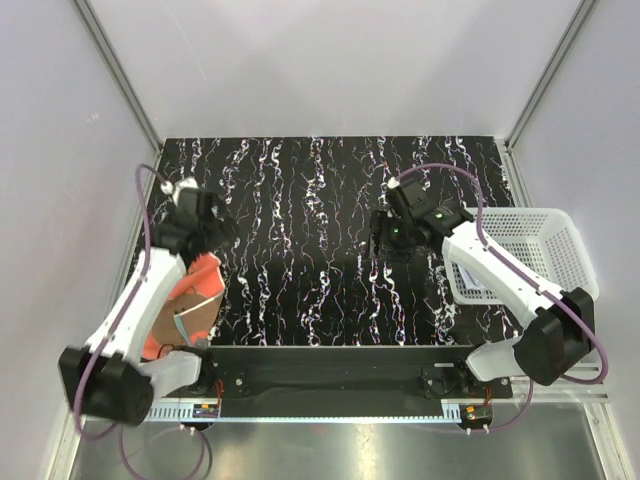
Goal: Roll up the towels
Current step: Move the towel to the center of the board
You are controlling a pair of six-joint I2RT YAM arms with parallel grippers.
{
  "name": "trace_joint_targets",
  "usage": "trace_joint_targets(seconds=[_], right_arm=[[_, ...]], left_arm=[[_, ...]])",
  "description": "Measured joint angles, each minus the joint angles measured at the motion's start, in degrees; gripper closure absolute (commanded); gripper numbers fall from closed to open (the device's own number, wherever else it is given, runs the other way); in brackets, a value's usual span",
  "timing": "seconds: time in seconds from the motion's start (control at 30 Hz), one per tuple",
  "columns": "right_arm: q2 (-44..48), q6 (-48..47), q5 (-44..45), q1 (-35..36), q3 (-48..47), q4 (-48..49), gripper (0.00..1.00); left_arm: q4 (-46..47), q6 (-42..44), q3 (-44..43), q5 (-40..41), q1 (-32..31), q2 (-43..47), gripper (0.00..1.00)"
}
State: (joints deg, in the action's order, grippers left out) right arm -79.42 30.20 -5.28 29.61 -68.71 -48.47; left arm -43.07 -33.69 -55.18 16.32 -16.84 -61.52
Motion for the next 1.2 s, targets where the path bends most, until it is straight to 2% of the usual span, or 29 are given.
trace_joint_targets(seconds=[0.1,0.2,0.3,0.57,0.63,0.73,0.8,1.03,1.07,1.13,1.17,1.2], right_arm=[[-0.59,2.27,-0.20,5.88,-0.79,0.87,0.36],[-0.61,4.50,-0.39,8.76,0.00,1.75,0.35],[-0.42,6.60,-0.48,10.43,2.67,3.91,0.34],[-0.59,8.24,-2.01,12.00,7.34,5.57,0.34],[-0.72,8.20,-2.12,12.04,7.34,5.79,0.34],[-0.76,8.02,-2.16,12.04,7.34,5.70,0.34],[-0.61,7.98,-2.12,12.07,7.58,5.68,0.34],[1.73,7.80,-1.73,12.09,10.16,4.72,0.33],[2.05,7.80,-1.70,12.09,10.32,4.63,0.33],[2.71,7.82,-1.68,12.09,10.62,4.48,0.33],[3.19,7.82,-1.66,12.09,10.80,4.37,0.33],[3.65,7.82,-1.66,12.09,10.95,4.20,0.33]], left_arm=[[1.97,1.25,-5.51,-4.31,11.69,-8.37,0.08],[5.01,1.60,-9.27,-6.75,19.32,-16.20,0.11],[6.01,1.77,-12.26,-7.28,22.84,-23.96,0.15],[4.13,2.49,-24.63,-7.15,25.44,-46.01,0.19],[3.37,2.73,-27.17,-7.10,25.70,-48.48,0.25],[2.36,3.19,-31.50,-7.15,26.29,-51.54,0.40],[2.25,3.63,-33.20,-7.21,26.67,-53.00,0.44],[1.70,3.67,-33.62,-7.43,27.23,-55.69,0.66],[1.57,3.63,-33.62,-7.56,27.26,-55.84,0.76],[1.22,3.50,-33.55,-7.74,27.30,-55.91,0.79],[1.07,3.58,-33.53,-7.76,27.32,-55.91,0.88],[1.03,3.30,-33.46,-7.74,27.39,-55.91,0.90]])
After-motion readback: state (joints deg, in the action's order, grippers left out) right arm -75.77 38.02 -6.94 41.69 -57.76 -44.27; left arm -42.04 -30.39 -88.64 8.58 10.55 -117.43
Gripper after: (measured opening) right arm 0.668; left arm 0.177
